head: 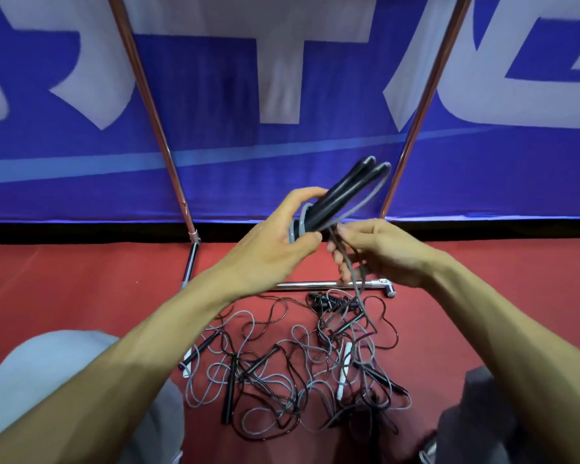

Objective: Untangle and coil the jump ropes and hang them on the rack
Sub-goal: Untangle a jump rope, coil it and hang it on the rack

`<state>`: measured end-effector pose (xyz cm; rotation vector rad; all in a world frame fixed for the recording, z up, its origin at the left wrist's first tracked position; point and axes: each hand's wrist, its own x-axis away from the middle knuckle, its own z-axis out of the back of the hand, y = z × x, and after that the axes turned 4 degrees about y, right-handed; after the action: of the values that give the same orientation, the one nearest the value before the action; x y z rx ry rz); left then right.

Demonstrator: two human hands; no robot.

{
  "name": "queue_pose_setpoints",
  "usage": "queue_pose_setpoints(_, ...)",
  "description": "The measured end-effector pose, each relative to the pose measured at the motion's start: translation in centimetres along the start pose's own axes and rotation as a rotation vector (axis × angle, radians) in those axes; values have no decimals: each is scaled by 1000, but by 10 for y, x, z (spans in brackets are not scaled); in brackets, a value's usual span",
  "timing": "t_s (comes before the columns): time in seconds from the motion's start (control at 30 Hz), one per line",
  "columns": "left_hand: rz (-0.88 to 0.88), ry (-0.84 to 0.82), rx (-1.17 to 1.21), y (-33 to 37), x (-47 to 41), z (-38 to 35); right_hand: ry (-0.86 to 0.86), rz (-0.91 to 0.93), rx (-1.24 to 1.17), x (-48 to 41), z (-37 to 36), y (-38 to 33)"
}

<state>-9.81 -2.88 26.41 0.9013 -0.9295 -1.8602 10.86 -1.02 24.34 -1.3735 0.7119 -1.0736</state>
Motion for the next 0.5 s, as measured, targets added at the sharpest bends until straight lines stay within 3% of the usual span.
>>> queue_pose_setpoints(0.1,-15,211,-118,0,-3,2,-148,-74,43,3,-7,0)
queue_pose_setpoints(0.17,-23,287,-202,-3,-2,4,-186,-117,232,3,-13,4)
queue_pose_setpoints(0.3,-31,267,-466,-14,-3,2,-149,-84,868,2,-22,6)
queue_pose_setpoints(0.4,-22,243,-679,-20,-6,1,-139,-44,1150,6,-22,1)
queue_pose_setpoints(0.5,55,189,-758,-23,-10,4,-79,105,1248,13,-20,-4)
